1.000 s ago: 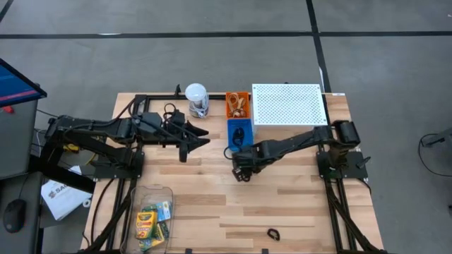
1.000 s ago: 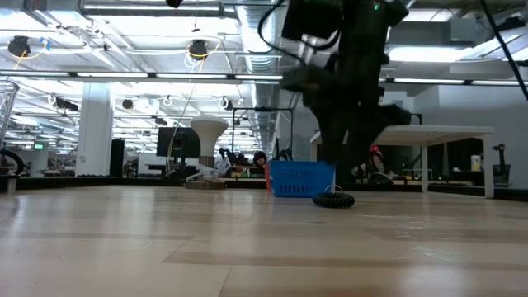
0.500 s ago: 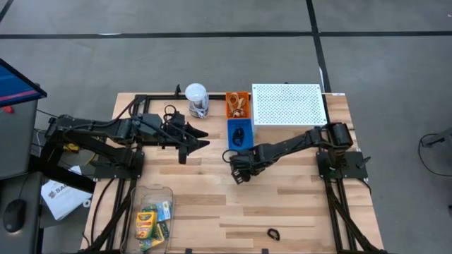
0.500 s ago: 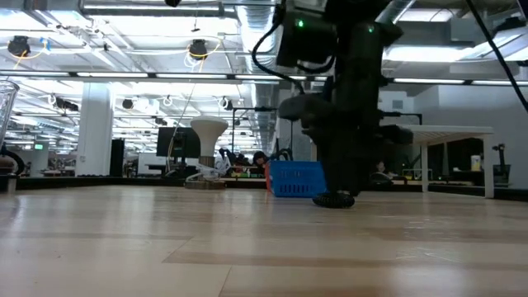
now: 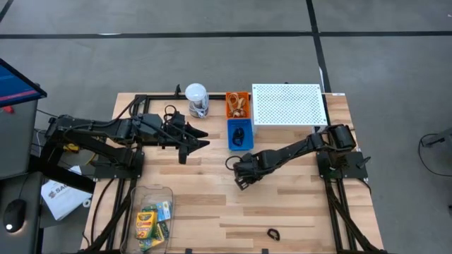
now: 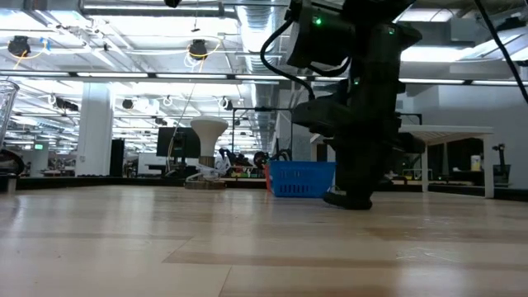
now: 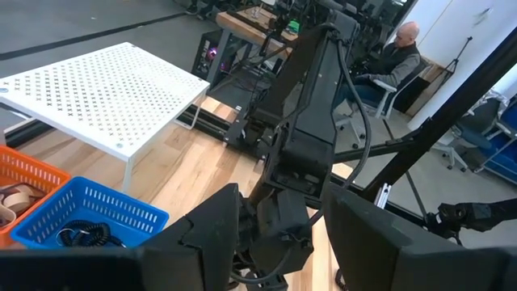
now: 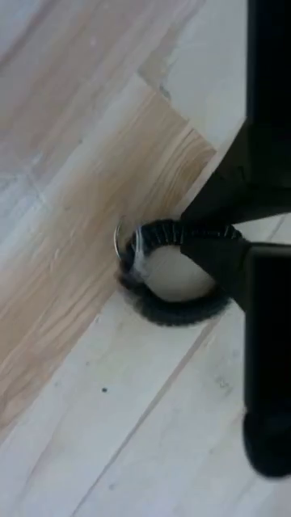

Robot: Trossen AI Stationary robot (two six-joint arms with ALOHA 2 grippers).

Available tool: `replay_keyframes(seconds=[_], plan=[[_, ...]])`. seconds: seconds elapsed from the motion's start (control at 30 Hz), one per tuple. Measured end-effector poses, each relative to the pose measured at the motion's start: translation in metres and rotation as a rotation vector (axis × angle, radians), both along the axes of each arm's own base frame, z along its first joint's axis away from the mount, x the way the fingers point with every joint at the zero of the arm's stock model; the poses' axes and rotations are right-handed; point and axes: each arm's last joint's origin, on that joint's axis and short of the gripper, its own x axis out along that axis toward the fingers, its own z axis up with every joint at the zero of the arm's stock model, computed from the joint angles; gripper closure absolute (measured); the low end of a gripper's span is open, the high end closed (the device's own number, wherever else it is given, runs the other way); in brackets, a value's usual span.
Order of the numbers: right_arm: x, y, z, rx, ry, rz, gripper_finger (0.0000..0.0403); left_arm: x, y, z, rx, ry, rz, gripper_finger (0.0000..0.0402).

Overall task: Pick & Place Office Desk Supplies
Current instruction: Put the black spring keychain into the blue basket

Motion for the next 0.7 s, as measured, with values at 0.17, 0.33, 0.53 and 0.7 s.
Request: replay_keyframes(seconds=[0.17, 0.33, 0.53, 0.7], plan=[[0.001, 0.007, 0.016, 0.031, -0.045, 0.078, 0.0387, 0.0, 0.0, 0.0, 0.0, 0.0, 0.001, 0.0229], [0.003, 0.006, 0.067, -0.009, -0.285, 0.117, 0.0397, 0.0, 0.0, 0.0, -0.003, -0.001, 0.012, 0.0229], [0.01, -0.022, 0.123, -0.115, -0.638, 0.145, 0.0398, 0.0, 0.001, 0.0, -0.008, -0.004, 0.02, 0.0229], [0.007, -0.069, 0.14, -0.183, -0.697, 0.054, 0.0399, 0.0, 0.001, 0.001, -0.018, -0.013, 0.047, 0.0229]])
